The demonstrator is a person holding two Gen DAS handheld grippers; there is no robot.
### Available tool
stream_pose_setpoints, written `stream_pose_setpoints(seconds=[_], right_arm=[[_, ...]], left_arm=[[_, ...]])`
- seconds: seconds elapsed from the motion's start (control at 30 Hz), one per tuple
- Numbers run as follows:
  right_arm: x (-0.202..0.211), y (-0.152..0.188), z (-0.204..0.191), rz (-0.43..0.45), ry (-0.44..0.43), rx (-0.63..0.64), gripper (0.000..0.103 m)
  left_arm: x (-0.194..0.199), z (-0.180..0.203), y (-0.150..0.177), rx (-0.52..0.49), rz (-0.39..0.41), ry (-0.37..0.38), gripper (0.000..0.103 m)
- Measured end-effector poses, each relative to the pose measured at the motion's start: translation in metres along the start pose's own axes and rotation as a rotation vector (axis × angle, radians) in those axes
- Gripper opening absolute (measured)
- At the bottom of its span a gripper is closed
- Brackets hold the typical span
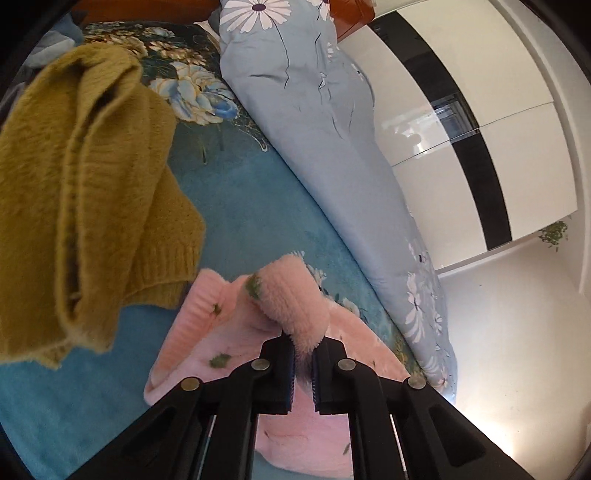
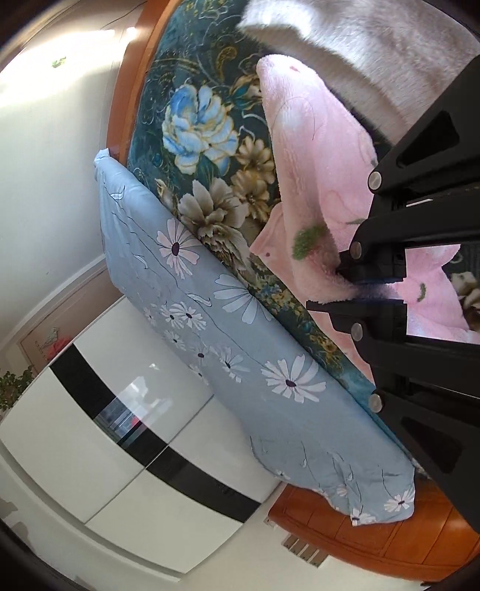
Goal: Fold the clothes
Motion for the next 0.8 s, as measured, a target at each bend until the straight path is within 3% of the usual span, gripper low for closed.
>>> stream_pose_setpoints(seconds=[0.23, 0.4, 0.43, 0.47, 0.5, 0.57, 0.67, 0.8], right_arm=[[-0.119, 0.028, -0.027, -0.044, 0.103, 0.094, 0.006], [-0.168, 0.066, -0.028, -0.073, 0.158, 0.135, 0.008], [-0.169, 0.069, -0.031, -0.065, 0.151, 0.140, 0.011], [-0.169, 0.073, -0.033, -0.058, 0.144, 0.145, 0.023], [-0.168, 0.075, -0.038, -0.050, 0.127, 0.151, 0.045], [-0.157, 0.074, -0.054, -0.034, 0.049, 0.178, 0.063], [-0.125, 0.072, -0.074, -0.011, -0.021, 0.238, 0.063], [-0.070, 0.089, -0.074, -0.012, -0.142, 0.230, 0.067]], left_arm=[[-0.090, -0.019, -0.006, -0.099, -0.010, -0.184, 0.008], [-0.121, -0.023, -0.008, -0.143, -0.032, -0.202, 0.011], [-0.124, -0.020, -0.008, -0.146, -0.044, -0.186, 0.013], [-0.124, -0.016, -0.008, -0.150, -0.053, -0.165, 0.021], [-0.122, -0.011, -0.007, -0.153, -0.058, -0.129, 0.037], [-0.113, 0.002, -0.003, -0.163, -0.080, -0.039, 0.060], [-0.072, 0.012, 0.006, -0.192, -0.082, 0.040, 0.063], [-0.002, -0.019, 0.024, -0.242, 0.034, -0.043, 0.073]])
Point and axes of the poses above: each gripper's, at about its wrist camera, not at the fingertips, and x roughly against the way its jaws point, z to its right, y to its underside, the point moved 6 cm from there along -x, roughly the way its jaws point, and after that the axes turned 15 degrees about z, right-handed, at the moved point
